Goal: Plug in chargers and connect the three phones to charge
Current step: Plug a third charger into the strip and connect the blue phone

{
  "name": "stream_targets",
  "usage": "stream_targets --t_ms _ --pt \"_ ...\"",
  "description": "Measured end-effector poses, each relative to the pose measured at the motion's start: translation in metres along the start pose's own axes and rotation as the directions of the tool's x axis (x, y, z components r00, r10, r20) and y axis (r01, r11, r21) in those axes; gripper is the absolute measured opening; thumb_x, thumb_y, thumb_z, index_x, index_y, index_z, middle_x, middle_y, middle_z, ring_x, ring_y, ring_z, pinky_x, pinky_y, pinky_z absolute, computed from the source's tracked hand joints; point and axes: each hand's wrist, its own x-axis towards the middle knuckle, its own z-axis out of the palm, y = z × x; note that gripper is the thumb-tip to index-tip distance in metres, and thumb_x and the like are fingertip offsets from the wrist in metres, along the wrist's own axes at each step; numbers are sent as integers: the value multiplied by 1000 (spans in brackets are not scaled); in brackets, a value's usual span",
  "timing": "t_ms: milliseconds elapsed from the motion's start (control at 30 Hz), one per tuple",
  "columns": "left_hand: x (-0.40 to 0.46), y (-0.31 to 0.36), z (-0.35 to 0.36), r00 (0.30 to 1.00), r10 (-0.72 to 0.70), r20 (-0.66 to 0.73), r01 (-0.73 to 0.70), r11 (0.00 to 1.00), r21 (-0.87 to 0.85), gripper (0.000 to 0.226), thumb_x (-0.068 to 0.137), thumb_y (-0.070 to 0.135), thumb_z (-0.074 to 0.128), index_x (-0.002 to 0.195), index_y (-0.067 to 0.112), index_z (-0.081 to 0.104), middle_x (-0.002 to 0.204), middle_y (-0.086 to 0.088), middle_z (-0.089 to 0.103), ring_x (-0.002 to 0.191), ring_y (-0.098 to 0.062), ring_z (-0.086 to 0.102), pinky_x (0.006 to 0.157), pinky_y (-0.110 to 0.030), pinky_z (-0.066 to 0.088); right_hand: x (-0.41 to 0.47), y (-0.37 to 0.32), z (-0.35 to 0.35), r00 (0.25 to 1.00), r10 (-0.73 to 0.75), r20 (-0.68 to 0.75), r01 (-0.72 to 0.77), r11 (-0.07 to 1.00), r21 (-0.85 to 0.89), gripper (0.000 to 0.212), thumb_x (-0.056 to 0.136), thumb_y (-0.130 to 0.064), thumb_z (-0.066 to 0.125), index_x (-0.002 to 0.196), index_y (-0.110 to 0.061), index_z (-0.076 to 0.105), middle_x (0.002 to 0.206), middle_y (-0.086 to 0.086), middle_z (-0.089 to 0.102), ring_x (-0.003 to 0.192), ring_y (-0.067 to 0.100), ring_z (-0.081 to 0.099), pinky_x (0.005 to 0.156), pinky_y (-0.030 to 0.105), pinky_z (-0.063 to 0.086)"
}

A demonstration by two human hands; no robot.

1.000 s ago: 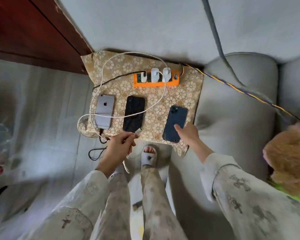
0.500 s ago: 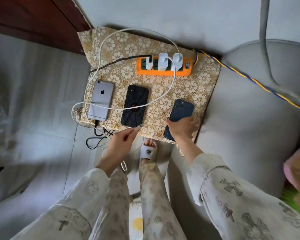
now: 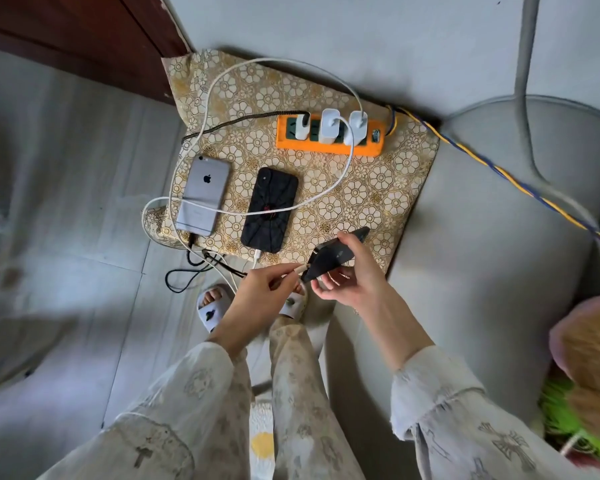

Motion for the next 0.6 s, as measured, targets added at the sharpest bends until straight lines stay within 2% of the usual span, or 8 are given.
stream_targets --t_ms 33,67,100,167,267,400,600 --pt "-1 0 0 1000 5 -6 -5 1000 1 23 89 15 55 108 12 67 64 0 59 34 6 42 37 -2 27 0 1 1 1000 0 4 0 1000 -4 45 67 -30 77 92 -3 52 97 13 56 92 24 54 74 45 46" --pt "-1 -1 0 1000 2 -14 -2 1000 -3 23 89 14 55 107 12 67 55 -1 57 34 5 41 37 -2 26 0 1 2 1000 -2 9 2 1000 -10 45 66 -30 78 93 -3 52 95 13 57 92 24 54 76 46 46" --pt "-1 -2 0 1000 -1 -19 1 1000 -6 22 89 15 55 107 13 67 44 6 54 33 3 39 37 -4 26 0 2 3 1000 -7 14 7 1000 -17 46 66 -30 78 93 -3 53 94 12 57 92 24 55 78 46 46" --pt "0 -4 -2 1000 -3 -15 2 1000 -8 21 89 17 54 104 20 68 38 20 52 34 -1 35 36 -6 24 0 3 4 1000 -14 24 15 1000 -25 45 65 -32 78 90 -4 54 90 12 56 89 24 54 77 46 47" --pt "1 -7 -5 1000 -5 -14 5 999 -40 19 88 21 55 102 26 67 38 18 49 36 -4 32 38 -7 24 -1 5 4 999 -15 37 15 1000 -9 44 64 -33 79 86 -3 54 84 12 56 85 25 54 76 45 47" --pt "-1 -7 -5 1000 -7 -17 6 996 -86 20 88 21 56 104 22 67 38 17 46 40 -3 33 41 -8 27 -2 8 4 998 -16 55 15 999 29 47 63 -33 79 88 -1 55 85 13 57 92 26 54 79 46 47" --pt "-4 -10 -6 997 46 -54 -43 997 62 22 88 18 56 106 19 68 37 17 46 35 -1 36 37 -7 25 -4 13 3 998 -39 43 38 999 29 49 65 -33 79 92 -1 53 87 13 57 87 25 55 76 44 48"
